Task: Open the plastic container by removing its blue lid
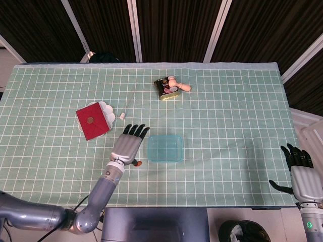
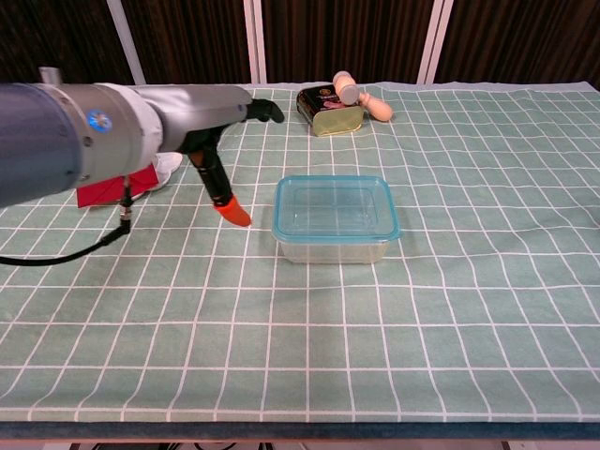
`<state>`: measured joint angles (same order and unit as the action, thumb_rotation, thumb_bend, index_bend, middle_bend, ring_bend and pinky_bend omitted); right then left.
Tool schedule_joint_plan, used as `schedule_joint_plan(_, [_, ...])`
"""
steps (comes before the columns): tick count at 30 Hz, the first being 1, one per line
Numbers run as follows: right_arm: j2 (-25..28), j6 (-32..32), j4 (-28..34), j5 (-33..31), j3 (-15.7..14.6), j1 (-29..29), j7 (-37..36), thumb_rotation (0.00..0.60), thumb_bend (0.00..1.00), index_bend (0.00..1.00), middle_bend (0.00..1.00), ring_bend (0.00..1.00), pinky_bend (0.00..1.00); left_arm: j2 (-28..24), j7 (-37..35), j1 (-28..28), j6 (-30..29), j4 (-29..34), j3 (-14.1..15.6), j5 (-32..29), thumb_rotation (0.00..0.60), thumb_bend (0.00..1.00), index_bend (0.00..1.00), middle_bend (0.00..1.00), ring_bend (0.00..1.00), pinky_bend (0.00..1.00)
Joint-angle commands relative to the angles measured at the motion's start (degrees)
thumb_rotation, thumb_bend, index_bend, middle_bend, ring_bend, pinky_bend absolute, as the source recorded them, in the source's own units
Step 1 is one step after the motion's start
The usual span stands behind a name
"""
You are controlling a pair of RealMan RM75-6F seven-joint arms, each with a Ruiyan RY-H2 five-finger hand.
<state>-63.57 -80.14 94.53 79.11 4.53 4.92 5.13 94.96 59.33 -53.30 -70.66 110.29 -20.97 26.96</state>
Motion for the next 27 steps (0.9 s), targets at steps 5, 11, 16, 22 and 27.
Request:
schedule_joint_plan(5, [0.14,0.34,0.32,-0.40,0.05,0.07,-0.10,0.600,0.24,0.00,0.00,0.00,0.00,6.43,1.29,-6.04,-1.98,-6.40,-1.71,-5.77,0.600,0.00,0.00,0.00,0.00,0.00])
schedule_joint_plan(11, [0.23,0.67,0.87,-0.98,-0.04,0.08,0.84,0.600,0.24,0.00,0.00,0.00,0.00,10.37,0.76,-9.57,-0.50,-12.52,-3.15,-10.22,0.600,0.00,0.00,0.00,0.00,0.00])
schedule_joint_plan(16, [0.24,0.98,0.99,-1.24,-0.10,0.16,1.09,0.600,0.24,0.00,0.00,0.00,0.00,12.28,-0.30,-11.42,1.14,-16.13,-3.75,-11.55,0.600,0.00,0.00,0.00,0.00,0.00])
schedule_joint_plan(22, [0.24,1.23,1.00,-1.32,-0.16,0.24,1.07,0.600,0.24,0.00,0.00,0.00,0.00,13.05,-1.20,-12.52,2.49,-18.28,-4.32,-12.75,0.600,0.00,0.00,0.00,0.00,0.00])
schedule_joint_plan(27, [0.28,1.42,1.12,-1.50,-0.17,0.28,0.99,0.600,0.24,0.00,0.00,0.00,0.00,13.68,-1.80,-13.65,3.99,-20.39,-4.53,-13.27,0.600,0.00,0.00,0.00,0.00,0.00])
